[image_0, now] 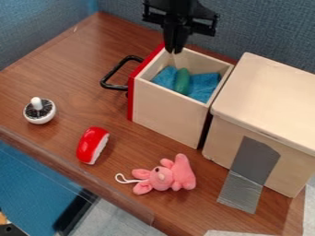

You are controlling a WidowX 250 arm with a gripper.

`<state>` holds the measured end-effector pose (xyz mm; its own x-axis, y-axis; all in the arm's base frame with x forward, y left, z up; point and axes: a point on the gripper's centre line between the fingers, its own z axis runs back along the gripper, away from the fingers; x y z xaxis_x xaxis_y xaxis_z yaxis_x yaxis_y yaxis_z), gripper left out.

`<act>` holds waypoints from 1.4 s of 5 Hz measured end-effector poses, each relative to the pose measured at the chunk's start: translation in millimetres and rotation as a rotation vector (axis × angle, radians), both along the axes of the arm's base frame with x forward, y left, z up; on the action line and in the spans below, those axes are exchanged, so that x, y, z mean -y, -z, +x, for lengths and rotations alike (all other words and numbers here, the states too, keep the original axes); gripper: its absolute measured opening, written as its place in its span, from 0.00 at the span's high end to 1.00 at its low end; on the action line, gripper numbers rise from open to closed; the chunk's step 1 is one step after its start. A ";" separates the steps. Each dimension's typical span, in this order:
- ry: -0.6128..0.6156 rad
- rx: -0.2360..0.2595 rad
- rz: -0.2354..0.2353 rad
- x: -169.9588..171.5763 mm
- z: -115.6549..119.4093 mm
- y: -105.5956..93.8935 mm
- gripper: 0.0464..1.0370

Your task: Pick green object from the drawer and place on the left bottom corner of the table

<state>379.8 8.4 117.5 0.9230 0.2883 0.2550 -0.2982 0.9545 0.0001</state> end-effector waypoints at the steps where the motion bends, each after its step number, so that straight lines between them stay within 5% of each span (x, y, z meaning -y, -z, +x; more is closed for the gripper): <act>1: -0.029 0.028 -0.059 8.9 3.9 11.0 0.60; 3: -0.060 -0.022 -0.048 11.2 5.9 38.9 0.05; 6: -0.069 -0.082 -0.002 15.2 10.9 65.6 0.07; 7: -0.072 -0.078 0.001 15.7 11.5 66.4 0.35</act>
